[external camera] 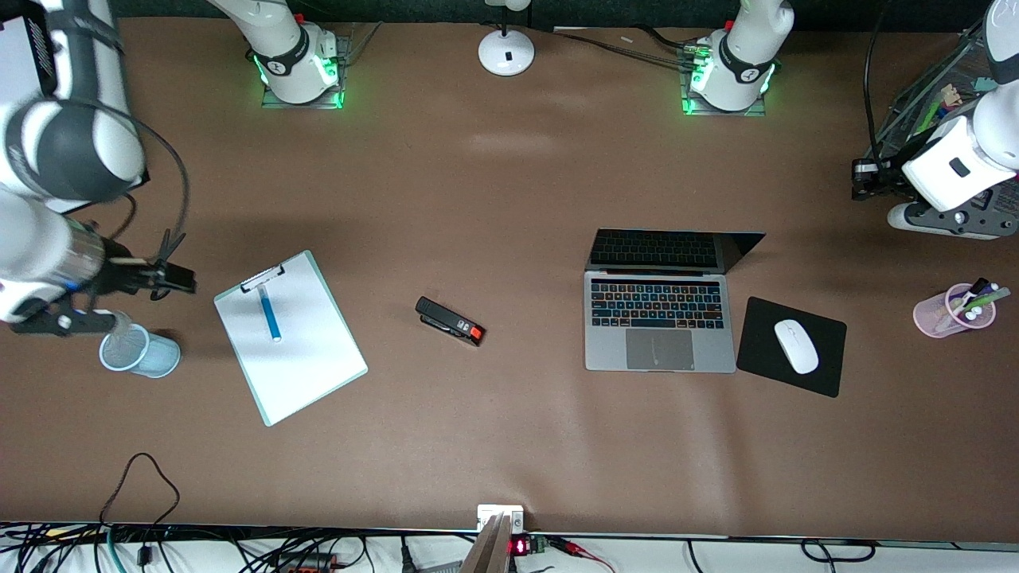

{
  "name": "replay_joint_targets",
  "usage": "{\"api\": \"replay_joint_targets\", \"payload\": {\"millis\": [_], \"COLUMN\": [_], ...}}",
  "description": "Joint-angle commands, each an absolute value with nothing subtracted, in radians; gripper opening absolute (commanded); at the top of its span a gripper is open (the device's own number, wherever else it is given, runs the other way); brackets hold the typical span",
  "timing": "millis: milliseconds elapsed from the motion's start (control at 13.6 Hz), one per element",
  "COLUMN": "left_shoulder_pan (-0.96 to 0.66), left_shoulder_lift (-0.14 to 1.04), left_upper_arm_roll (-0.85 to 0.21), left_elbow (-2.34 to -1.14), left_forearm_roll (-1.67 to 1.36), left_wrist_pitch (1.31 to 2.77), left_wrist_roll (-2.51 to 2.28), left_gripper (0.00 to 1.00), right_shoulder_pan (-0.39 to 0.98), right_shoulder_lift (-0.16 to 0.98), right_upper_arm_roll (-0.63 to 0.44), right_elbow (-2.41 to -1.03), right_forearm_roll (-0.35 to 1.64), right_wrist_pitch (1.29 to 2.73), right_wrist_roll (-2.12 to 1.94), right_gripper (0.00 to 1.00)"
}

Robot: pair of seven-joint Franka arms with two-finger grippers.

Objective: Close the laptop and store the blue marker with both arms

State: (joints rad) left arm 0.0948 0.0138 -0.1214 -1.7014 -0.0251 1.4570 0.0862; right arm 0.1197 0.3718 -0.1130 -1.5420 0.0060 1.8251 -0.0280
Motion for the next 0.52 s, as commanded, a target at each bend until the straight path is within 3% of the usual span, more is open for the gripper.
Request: {"api": "replay_joint_targets", "payload": {"millis": [0, 221, 442], "left_shoulder_pan": [0.089, 0.087, 0.090], "left_shoulder_lift": [0.025, 0.040, 0.038], "left_upper_arm_roll": [-0.202, -0.241, -0.313], "left_elbow": [-1.680, -1.713, -1.831], "left_forearm_roll": [-0.044, -0.127, -0.167], "left_wrist_pitch": [1.396, 1.434, 1.592], "left_wrist_roll": [0.062, -0.034, -0.112], "left_gripper": [0.00, 0.00, 0.00], "right_shoulder_pan": [0.156, 0.166, 0.178], "right_shoulder_lift": [0.451, 0.524, 0.583], "right_upper_arm_roll": [-0.114, -0.112, -0.114], "right_elbow": [-1.523, -1.523, -1.523], "right_forearm_roll": [0.009, 0.017, 0.005], "right_wrist_pitch": [1.871, 1.920, 1.986], "right_wrist_roll": [-0.066, -0.064, -0.080], "right_gripper": [1.00, 1.00, 1.00]}}
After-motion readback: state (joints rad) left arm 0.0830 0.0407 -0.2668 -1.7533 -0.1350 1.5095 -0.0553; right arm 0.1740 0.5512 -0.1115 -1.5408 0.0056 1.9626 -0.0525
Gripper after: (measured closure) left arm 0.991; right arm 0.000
